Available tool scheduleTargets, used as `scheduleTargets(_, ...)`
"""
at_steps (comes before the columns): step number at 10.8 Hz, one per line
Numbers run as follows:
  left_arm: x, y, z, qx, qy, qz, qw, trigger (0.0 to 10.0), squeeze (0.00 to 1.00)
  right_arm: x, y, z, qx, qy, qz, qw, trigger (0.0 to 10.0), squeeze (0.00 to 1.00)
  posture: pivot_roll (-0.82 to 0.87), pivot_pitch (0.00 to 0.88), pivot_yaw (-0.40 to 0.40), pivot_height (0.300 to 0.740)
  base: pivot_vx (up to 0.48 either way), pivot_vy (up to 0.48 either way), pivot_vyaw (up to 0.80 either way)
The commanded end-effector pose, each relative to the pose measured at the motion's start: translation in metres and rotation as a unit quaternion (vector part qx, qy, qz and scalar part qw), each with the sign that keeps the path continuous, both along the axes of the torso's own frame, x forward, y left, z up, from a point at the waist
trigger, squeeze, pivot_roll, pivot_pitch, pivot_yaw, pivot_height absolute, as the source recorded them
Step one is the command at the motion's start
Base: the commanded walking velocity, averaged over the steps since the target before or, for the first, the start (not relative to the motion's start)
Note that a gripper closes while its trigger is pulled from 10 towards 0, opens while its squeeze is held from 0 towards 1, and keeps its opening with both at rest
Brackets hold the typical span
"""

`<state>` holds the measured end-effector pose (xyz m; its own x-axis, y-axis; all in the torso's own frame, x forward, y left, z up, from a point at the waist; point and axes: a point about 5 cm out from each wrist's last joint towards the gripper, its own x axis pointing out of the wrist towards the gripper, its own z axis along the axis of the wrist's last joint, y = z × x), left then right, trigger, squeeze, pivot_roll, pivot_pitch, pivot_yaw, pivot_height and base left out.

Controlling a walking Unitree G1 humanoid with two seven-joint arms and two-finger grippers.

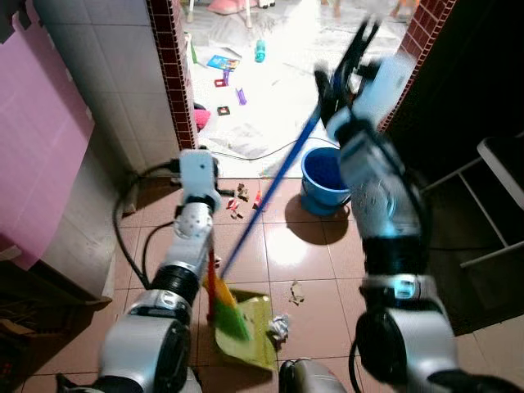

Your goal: Sweep floor

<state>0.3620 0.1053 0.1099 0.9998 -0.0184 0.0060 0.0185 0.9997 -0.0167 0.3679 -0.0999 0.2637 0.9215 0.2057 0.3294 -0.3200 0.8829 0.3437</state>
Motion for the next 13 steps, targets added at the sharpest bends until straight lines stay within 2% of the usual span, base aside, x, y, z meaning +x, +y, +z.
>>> scheduleTargets(1,0.004,-0.004,0.007,-0.001,-0.012,-0.003,1.0,10.0,0.0,-0.004,-0.006,0.029,-0.016,-0.075,-0.024,0.997,10.0,0.0,-0.2,0.046,-0.004,0.74,0.0,0.0,0.0)
scheduleTargets(2,0.004,-0.002,0.007,0.007,-0.014,-0.002,1.0,10.0,0.0,-0.004,-0.014,0.032,-0.067,-0.098,-0.051,0.992,10.0,0.0,-0.2,0.04,-0.004,0.74,0.0,0.0,0.0)
scheduleTargets(3,0.002,0.002,0.006,0.02,-0.023,-0.003,1.0,10.0,0.0,-0.003,-0.025,0.023,-0.137,-0.106,-0.093,0.98,10.0,0.0,-0.2,0.046,-0.007,0.74,0.0,0.0,0.0)
scheduleTargets(4,0.0,0.006,0.002,0.045,-0.026,0.002,0.999,10.0,0.0,-0.002,-0.038,0.003,-0.172,-0.073,-0.131,0.974,10.0,0.0,-0.19,0.047,-0.007,0.74,0.0,0.0,0.0)
scheduleTargets(6,-0.002,0.008,-0.001,0.062,-0.025,0.025,0.997,10.0,0.0,-0.013,-0.043,-0.031,-0.221,-0.061,-0.151,0.962,10.0,0.0,-0.19,0.059,-0.002,0.74,0.0,0.0,0.0)
scheduleTargets(7,-0.003,0.008,-0.003,0.061,-0.021,0.03,0.997,10.0,0.0,-0.016,-0.044,-0.043,-0.228,-0.045,-0.156,0.96,10.0,0.0,-0.2,0.06,-0.003,0.74,0.0,0.0,0.0)
scheduleTargets(10,-0.005,0.002,-0.006,0.043,-0.016,0.033,0.998,10.0,0.0,-0.027,-0.03,-0.083,-0.22,0.013,-0.142,0.965,10.0,0.0,-0.19,0.067,0.0,0.74,0.0,0.0,0.0)
scheduleTargets(12,-0.007,-0.004,-0.011,0.049,-0.002,0.035,0.998,10.0,0.0,-0.026,-0.018,-0.11,-0.202,0.084,-0.143,0.965,10.0,0.0,-0.17,0.068,0.001,0.74,0.0,0.0,0.0)
scheduleTargets(13,-0.009,-0.008,-0.018,0.043,0.015,0.037,0.998,10.0,0.0,-0.024,-0.006,-0.118,-0.186,0.122,-0.126,0.967,10.0,0.0,-0.17,0.066,0.002,0.74,0.0,0.0,0.0)
